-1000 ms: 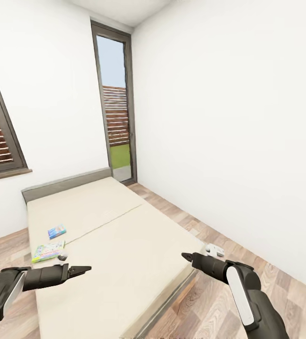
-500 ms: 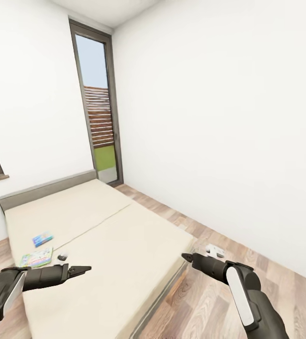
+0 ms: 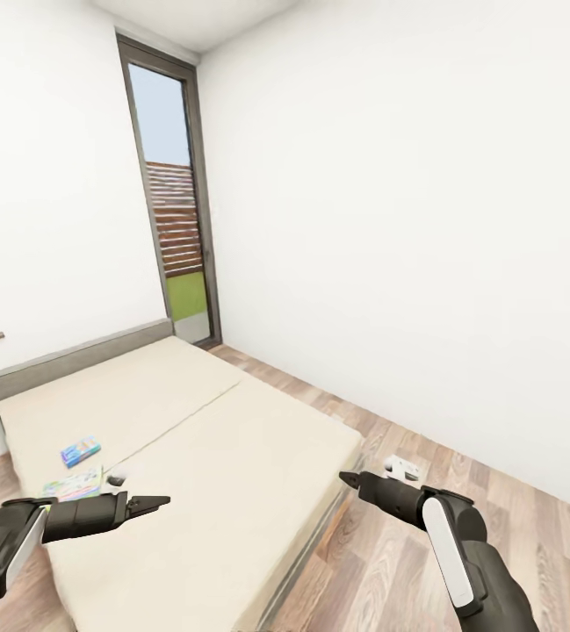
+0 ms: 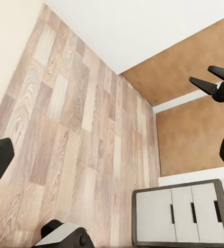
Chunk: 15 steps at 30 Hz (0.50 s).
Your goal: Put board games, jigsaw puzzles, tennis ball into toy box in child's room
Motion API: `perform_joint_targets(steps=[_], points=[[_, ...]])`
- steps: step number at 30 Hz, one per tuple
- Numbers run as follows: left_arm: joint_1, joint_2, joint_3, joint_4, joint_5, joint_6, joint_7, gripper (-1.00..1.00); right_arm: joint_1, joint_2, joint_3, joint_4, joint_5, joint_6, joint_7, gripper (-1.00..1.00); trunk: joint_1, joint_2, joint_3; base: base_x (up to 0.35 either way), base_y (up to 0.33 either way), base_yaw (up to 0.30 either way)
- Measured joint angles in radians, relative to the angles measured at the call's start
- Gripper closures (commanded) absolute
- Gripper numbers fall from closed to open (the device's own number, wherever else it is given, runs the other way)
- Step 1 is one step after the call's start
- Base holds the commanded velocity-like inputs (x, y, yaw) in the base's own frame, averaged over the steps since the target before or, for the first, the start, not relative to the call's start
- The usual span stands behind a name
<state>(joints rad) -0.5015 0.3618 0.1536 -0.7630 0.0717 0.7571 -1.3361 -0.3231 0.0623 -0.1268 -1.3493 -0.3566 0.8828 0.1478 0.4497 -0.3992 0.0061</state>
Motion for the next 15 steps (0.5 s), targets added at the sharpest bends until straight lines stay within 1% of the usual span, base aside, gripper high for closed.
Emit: perform_joint_targets(steps=[9,12,15], points=[[0.000,0.000,0.000,0.000,0.000,0.000,0.000,-1.00,0.000,0.000,0.000,0.000,0.000,0.000,0.000,-1.00,0.000,0.000,0.000,-0.037,0.269,-0.011],[0.000,0.000,0.000,0.000,0.000,0.000,0.000,-1.00,0.000,0.000,0.000,0.000,0.000,0.000,0.000,-1.00,0.000,0.000,0.000,-0.006,0.207,-0.099],[0.000,0.000,0.000,0.000,0.000,-0.001,0.000,-1.00,0.000,0.001,0.000,0.001,0.000,0.000,0.000,-1.00,0.000,0.000,0.000,-0.003,0.096,-0.171]])
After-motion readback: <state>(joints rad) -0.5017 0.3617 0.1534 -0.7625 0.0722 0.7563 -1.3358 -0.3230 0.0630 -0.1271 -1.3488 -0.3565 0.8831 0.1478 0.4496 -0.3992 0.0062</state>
